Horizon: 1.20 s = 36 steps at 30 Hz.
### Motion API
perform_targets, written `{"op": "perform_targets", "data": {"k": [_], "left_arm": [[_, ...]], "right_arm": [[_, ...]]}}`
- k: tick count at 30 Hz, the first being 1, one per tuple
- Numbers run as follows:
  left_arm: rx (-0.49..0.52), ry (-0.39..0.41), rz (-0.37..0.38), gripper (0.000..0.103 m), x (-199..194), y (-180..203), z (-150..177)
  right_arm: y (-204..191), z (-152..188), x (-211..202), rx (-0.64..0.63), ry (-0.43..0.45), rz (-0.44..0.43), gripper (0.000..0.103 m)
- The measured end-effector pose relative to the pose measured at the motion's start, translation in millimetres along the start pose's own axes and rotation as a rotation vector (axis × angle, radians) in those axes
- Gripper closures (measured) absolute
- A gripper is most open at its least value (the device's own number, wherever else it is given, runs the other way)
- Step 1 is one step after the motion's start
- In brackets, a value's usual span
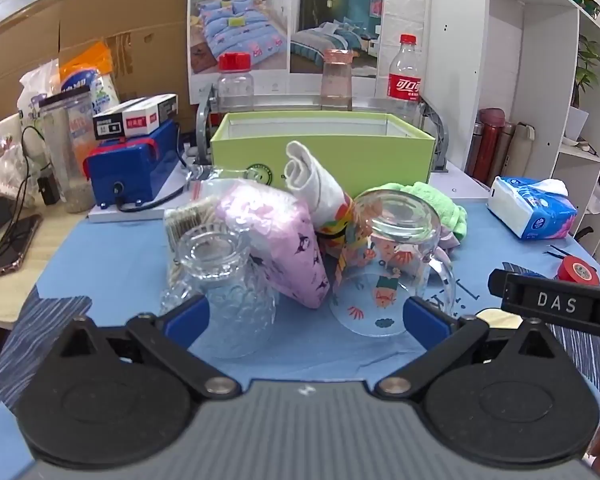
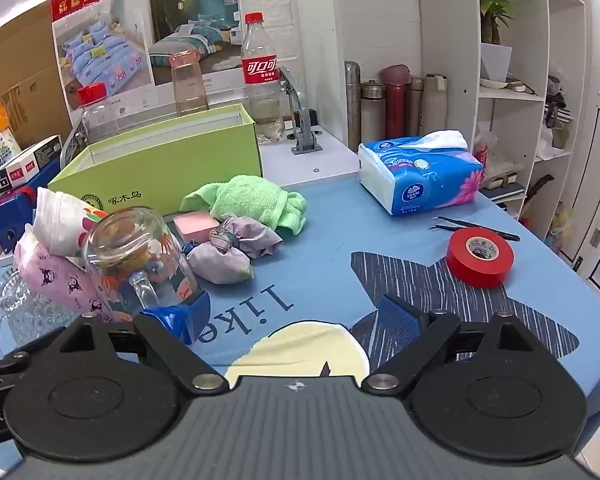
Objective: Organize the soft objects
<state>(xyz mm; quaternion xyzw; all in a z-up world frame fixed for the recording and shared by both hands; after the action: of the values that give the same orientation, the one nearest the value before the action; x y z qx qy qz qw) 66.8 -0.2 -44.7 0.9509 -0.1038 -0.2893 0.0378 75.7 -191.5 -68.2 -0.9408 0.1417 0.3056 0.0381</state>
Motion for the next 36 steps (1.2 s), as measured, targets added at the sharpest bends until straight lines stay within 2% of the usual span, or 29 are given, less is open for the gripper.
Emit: {"op": "perform_targets", "data": {"k": [9,36], "left_arm": [[0.0,0.018,0.006,0.0,-0.1,-3.1,4.6],[-0.047,-0.005,0.025,0.0,4.4,-4.2,2.9]], "right_arm": [[-4.2,-0.7,-1.6,-0.013,-0.006,-0.01,0.024],[-4.7,0.8,1.7,-0.014,-0.01,-0.005,0.024]]}}
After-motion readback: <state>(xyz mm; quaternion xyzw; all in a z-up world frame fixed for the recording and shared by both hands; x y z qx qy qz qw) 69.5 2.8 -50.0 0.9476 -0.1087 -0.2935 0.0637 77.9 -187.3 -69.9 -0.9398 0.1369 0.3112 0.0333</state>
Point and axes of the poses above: each gripper's, at about its wrist camera, not at the fingertips, and x roughly the way its jaws point, y to its right, z to its underside, the point moved 8 cm from there along x, roughly the way its jaws point, and after that the axes turned 13 degrees about z, right-handed, at the moved point
